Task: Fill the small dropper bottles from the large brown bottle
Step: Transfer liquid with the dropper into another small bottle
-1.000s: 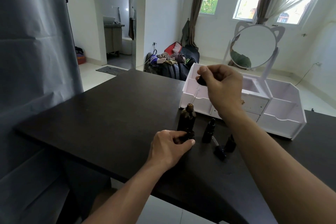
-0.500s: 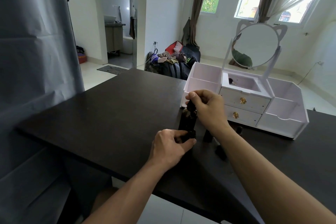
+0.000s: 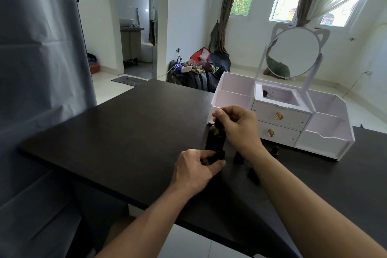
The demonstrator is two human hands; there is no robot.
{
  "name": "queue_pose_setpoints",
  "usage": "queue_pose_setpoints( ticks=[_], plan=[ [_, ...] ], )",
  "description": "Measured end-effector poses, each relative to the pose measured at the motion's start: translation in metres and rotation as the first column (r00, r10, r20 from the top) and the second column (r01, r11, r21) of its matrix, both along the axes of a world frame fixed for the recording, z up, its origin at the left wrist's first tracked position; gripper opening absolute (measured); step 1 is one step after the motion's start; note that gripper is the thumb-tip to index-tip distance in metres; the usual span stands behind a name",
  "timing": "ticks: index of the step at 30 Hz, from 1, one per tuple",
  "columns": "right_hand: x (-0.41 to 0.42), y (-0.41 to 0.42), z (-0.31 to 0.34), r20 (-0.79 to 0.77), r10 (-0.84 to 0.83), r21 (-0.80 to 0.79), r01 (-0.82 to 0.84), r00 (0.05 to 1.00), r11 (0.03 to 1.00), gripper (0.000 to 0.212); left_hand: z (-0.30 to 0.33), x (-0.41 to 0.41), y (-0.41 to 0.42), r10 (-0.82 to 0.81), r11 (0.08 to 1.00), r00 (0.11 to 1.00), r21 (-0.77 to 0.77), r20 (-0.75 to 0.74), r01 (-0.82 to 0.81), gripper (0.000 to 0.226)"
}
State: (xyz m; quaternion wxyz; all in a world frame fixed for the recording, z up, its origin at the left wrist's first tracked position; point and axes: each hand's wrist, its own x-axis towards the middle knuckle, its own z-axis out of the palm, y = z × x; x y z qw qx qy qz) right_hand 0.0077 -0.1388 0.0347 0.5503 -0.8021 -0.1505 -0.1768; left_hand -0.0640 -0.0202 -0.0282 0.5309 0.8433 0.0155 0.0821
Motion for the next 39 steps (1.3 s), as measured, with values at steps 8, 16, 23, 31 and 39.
queue_pose_setpoints(
  ticks=[8,16,23,31,39],
  plan=[
    [-0.001,0.001,0.002,-0.011,0.024,0.045,-0.024,1.000,0.999,0.012,-0.001,0.000,0.001,-0.006,1.000,1.000,-0.002,-0.009,0.006,0.035],
    [-0.002,0.002,0.004,-0.030,0.019,0.047,-0.018,0.999,0.999,0.011,0.000,0.001,0.000,-0.004,1.000,1.000,0.001,-0.010,0.004,0.036],
    [-0.004,0.001,0.005,-0.030,0.026,0.043,-0.024,0.999,0.999,0.010,0.001,-0.001,0.001,-0.014,1.000,1.000,0.006,-0.014,0.014,0.037],
    [-0.008,-0.002,0.023,0.020,0.040,0.096,-0.042,0.999,0.994,0.011,0.002,-0.001,-0.001,0.025,1.000,1.000,0.015,0.005,-0.025,0.038],
    [-0.015,-0.010,0.076,0.137,0.010,0.219,-0.040,0.991,0.975,0.012,0.003,0.000,-0.001,0.016,0.999,1.000,0.048,0.017,-0.017,0.034]
  ],
)
